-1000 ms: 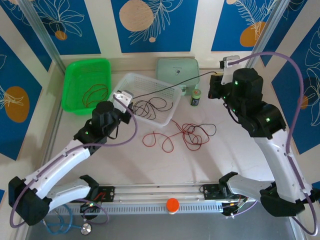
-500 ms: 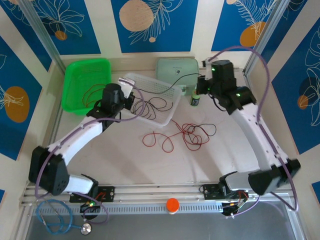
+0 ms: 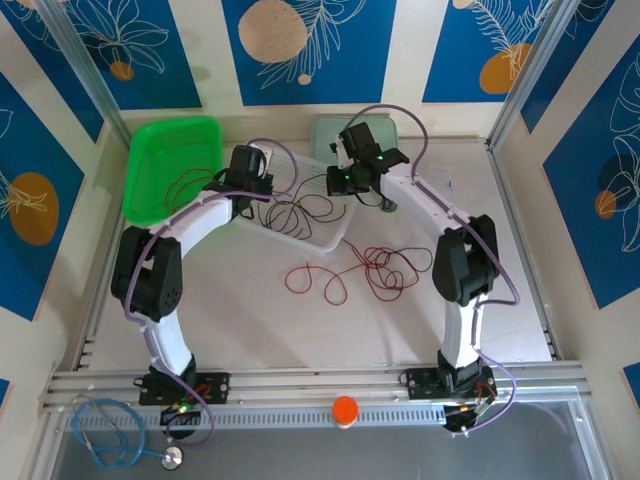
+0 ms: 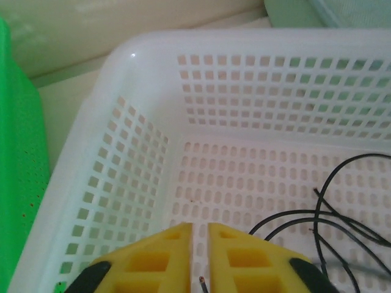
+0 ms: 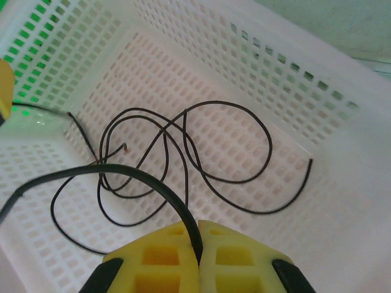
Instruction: Untangle the cables
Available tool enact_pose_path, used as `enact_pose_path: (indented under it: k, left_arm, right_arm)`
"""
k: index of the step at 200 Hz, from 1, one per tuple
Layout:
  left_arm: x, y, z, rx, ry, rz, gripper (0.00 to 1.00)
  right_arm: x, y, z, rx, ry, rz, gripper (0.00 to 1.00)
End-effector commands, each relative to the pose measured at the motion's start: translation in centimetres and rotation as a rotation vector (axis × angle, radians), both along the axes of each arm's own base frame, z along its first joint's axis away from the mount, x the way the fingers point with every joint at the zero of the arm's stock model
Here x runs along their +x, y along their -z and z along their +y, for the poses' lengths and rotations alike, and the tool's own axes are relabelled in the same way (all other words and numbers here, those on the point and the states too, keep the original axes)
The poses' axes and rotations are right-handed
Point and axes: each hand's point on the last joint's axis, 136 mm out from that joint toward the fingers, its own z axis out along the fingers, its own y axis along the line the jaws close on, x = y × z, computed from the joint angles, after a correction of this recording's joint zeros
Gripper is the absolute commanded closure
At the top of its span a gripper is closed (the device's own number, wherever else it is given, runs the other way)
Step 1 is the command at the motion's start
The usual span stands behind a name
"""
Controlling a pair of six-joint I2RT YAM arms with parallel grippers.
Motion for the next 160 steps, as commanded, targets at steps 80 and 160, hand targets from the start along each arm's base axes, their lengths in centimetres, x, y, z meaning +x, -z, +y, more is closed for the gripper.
enact_pose_path:
  k: [80, 160]
  left_arm:
    - [-4.2, 1.1, 1.8, 0.127, 0.017, 0.319, 0.28]
    - [-9.5, 0.4, 6.8, 0.418, 0.004, 0.499, 0.19]
  right_arm:
    - [1.9, 3.5, 1.5, -0.013, 0.077, 0.125, 0.95]
    - [4.6, 1.9, -2.7, -0.049, 0.268, 0.079, 1.0]
